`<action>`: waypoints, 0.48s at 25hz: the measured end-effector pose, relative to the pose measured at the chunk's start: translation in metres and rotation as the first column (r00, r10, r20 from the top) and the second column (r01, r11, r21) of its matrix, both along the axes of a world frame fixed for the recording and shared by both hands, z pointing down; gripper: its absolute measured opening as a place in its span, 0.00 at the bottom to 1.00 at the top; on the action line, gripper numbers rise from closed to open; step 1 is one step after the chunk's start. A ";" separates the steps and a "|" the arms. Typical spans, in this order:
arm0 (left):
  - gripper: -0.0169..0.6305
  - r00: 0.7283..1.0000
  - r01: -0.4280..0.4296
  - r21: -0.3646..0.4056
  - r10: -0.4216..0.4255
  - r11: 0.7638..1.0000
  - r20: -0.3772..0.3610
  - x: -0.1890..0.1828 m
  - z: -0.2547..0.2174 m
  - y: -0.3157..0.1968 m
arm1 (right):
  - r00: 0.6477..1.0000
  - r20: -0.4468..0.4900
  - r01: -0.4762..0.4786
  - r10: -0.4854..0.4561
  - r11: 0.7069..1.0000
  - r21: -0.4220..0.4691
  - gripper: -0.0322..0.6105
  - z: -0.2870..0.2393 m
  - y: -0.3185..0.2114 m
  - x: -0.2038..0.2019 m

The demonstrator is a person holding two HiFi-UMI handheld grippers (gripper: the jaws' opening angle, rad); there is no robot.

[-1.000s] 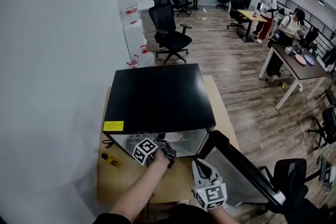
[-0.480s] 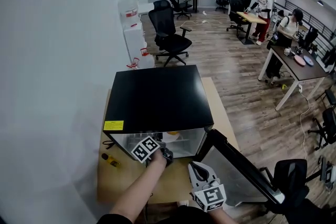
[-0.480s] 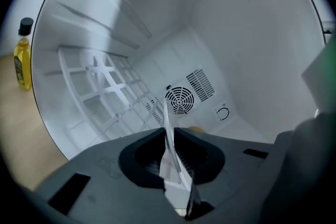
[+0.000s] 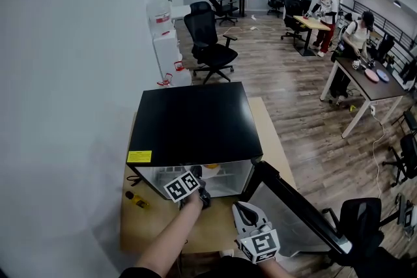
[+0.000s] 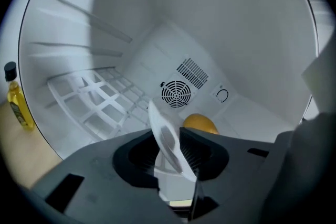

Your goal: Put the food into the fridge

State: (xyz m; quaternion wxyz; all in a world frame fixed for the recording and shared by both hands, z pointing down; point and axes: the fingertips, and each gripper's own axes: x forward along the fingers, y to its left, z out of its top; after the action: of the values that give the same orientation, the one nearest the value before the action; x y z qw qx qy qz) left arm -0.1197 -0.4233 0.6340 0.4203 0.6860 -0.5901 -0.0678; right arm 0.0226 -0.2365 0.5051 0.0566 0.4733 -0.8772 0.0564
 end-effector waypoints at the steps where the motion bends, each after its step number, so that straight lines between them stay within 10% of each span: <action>1: 0.18 1.000 -0.014 -0.008 0.014 1.000 0.028 0.001 0.001 0.001 | 1.000 0.002 0.002 -0.002 1.000 0.000 0.14 0.000 0.001 0.000; 12: 0.24 0.980 -0.051 -0.059 0.061 0.997 0.190 -0.001 0.004 0.000 | 0.999 0.035 0.009 -0.008 0.999 -0.031 0.14 0.011 0.002 0.004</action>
State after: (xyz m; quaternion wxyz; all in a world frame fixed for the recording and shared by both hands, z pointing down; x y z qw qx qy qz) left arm -0.1210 -0.4230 0.6383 0.3814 0.6942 -0.6098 0.0263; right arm 0.0270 -0.2348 0.5163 0.0490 0.4676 -0.8791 0.0780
